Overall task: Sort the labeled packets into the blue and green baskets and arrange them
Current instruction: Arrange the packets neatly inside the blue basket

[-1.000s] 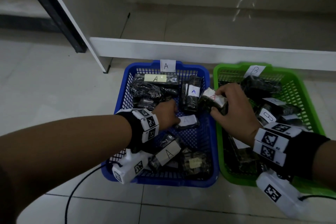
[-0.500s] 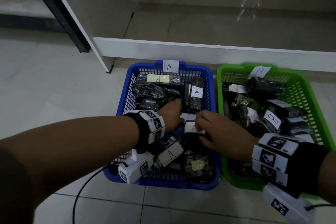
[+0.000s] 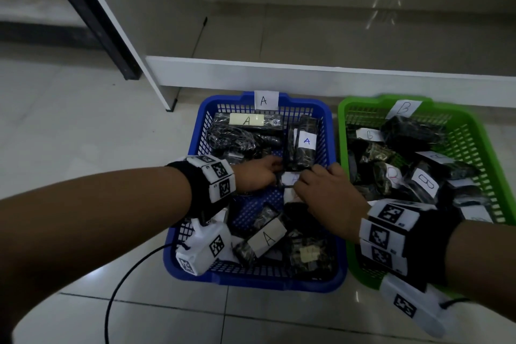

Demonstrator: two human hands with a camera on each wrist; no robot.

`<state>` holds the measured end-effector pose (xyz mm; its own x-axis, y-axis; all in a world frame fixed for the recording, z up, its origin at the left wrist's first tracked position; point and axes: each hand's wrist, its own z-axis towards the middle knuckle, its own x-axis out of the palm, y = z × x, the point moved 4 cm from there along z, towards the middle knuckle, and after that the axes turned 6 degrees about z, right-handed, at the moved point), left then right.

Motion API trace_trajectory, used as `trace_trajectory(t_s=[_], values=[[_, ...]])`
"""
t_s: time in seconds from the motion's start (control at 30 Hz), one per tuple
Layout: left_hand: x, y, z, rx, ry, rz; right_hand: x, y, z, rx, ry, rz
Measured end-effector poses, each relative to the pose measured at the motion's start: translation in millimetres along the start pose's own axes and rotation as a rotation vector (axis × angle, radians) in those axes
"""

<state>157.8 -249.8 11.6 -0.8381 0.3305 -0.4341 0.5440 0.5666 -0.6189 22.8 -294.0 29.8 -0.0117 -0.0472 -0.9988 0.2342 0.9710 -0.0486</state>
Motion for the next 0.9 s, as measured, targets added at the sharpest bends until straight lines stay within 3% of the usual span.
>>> trace_trajectory(t_s=[0.1, 0.17, 0.27, 0.43, 0.57, 0.67, 0.9], values=[[-3.5, -3.1, -3.0, 0.063, -0.058, 0.245, 2.3, -1.0, 1.7, -0.038, 0.016, 0.032], [-8.5, -9.3, -4.6, 0.148, -0.245, 0.423, 2.8, -0.6, 0.2, -0.045, 0.006, 0.030], [-14.7, -30.1, -5.7, 0.228, -0.481, 0.299, 4.5, -0.9, -0.6, -0.023, -0.016, 0.017], [-19.7, -56.8, 12.2, 0.069, -0.433, 0.201, 11.5, -8.7, -2.9, -0.023, 0.013, 0.008], [-23.4, -58.2, 17.0, 0.021, -0.347, 0.190, 11.7, -8.5, -5.9, -0.004, 0.007, 0.031], [-38.6, -55.7, -1.2, 0.031, -0.372, 0.142, 10.0, -5.4, -3.6, 0.015, 0.008, 0.036], [-38.8, -27.5, -46.4, -0.021, -0.260, 0.444, 12.3, -5.6, -3.5, 0.028, 0.082, 0.029]])
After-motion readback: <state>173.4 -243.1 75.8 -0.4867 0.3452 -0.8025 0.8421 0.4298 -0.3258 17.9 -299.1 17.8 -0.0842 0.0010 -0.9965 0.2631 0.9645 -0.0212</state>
